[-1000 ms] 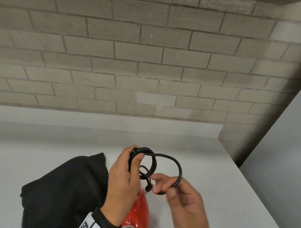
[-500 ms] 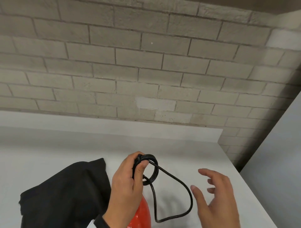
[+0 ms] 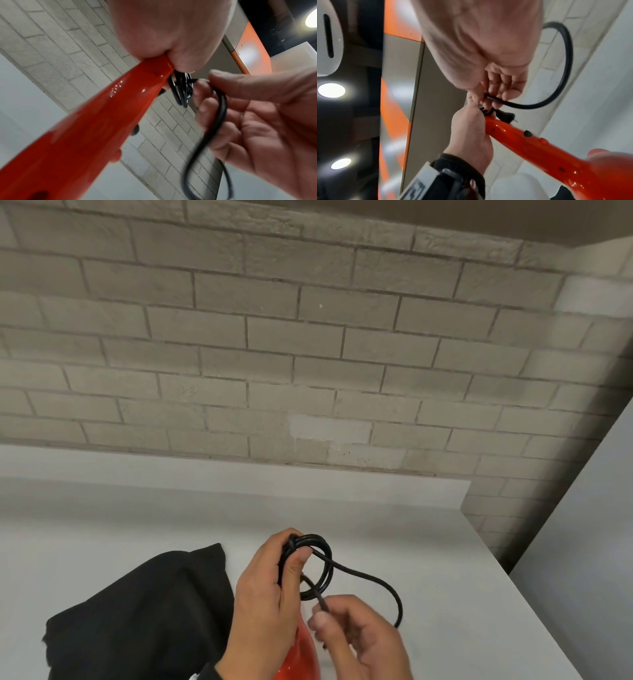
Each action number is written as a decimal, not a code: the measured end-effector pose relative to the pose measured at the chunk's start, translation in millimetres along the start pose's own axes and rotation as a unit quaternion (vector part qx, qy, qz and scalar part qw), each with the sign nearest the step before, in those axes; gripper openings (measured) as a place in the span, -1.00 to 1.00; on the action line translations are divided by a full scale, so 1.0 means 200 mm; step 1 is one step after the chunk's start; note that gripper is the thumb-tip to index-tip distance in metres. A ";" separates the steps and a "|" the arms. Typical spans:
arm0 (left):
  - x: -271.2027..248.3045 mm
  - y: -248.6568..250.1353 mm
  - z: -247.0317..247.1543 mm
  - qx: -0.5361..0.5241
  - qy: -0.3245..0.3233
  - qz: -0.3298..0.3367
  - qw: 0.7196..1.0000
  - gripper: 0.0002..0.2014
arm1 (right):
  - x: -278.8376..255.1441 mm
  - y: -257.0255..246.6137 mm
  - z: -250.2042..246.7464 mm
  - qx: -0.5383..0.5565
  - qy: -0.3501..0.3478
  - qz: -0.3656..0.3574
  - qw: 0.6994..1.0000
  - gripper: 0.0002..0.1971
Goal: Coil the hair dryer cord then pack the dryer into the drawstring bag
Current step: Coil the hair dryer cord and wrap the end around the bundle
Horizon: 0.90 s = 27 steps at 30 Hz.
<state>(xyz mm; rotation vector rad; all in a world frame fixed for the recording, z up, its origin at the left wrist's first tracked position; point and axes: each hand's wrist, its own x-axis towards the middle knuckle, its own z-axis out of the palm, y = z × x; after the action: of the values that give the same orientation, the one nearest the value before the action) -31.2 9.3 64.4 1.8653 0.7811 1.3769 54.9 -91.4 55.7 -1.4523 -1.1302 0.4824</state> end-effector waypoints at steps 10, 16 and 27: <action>0.02 -0.04 -0.03 0.008 0.016 -0.009 1.000 -0.85 | 0.02 0.05 -0.32 0.143 0.063 -0.057 0.986 -0.38; 0.02 -0.03 -0.04 0.009 0.005 -0.006 1.000 -0.85 | 0.02 0.20 -0.43 -0.142 0.026 -0.112 0.983 -0.76; 0.00 0.00 -0.01 0.004 -0.013 0.012 1.000 -0.83 | 0.02 0.31 -0.34 -0.270 0.005 -0.168 0.948 -0.90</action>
<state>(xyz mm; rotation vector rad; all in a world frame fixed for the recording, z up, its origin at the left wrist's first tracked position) -33.2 10.2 64.6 1.9013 0.7549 1.3639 135.5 -114.8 16.8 -1.6682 -1.5428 -0.0893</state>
